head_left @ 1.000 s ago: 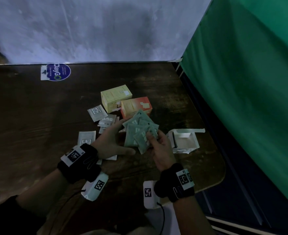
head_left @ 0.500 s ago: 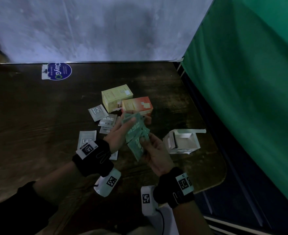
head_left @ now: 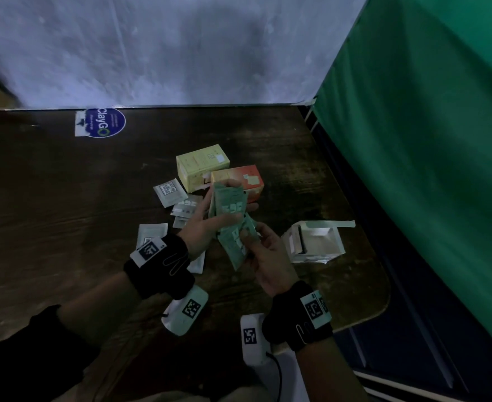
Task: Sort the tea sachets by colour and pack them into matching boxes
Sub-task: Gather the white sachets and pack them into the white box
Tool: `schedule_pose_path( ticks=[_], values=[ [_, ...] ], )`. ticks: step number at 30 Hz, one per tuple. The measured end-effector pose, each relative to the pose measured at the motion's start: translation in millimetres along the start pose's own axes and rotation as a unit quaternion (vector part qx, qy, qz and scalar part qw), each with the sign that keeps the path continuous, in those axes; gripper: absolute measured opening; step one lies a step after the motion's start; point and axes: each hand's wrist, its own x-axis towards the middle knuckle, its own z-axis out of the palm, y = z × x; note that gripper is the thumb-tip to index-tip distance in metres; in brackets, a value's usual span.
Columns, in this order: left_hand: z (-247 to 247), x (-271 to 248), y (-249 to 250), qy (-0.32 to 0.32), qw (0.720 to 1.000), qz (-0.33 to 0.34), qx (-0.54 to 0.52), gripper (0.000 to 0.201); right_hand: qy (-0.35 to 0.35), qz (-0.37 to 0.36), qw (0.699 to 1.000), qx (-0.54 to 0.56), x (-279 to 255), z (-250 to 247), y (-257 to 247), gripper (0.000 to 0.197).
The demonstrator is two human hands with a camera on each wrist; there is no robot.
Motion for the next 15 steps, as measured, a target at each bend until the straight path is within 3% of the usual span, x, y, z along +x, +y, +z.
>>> schedule_pose_path(
  ticks=[2, 7, 10, 12, 15],
  values=[
    [4, 0, 4, 0.047, 0.999, 0.018, 0.004, 0.033, 0.01, 0.001, 1.0, -0.004, 1, 0, -2, 0.016],
    [4, 7, 2, 0.126, 0.989, 0.035, -0.063, 0.039, 0.04, -0.01, 0.999, -0.02, 3, -3, -5, 0.018],
    [1, 14, 12, 0.17, 0.979, 0.041, -0.104, 0.023, 0.065, -0.026, 0.997, -0.037, 1, -9, -5, 0.022],
    [-2, 17, 17, 0.179, 0.979, 0.022, -0.099, 0.013, 0.089, -0.041, 0.994, -0.051, 1, -16, -7, 0.017],
    [-4, 15, 21, 0.133, 0.981, -0.06, -0.125, 0.023, 0.112, -0.057, 0.992, -0.031, 2, -23, -15, 0.025]
  ],
)
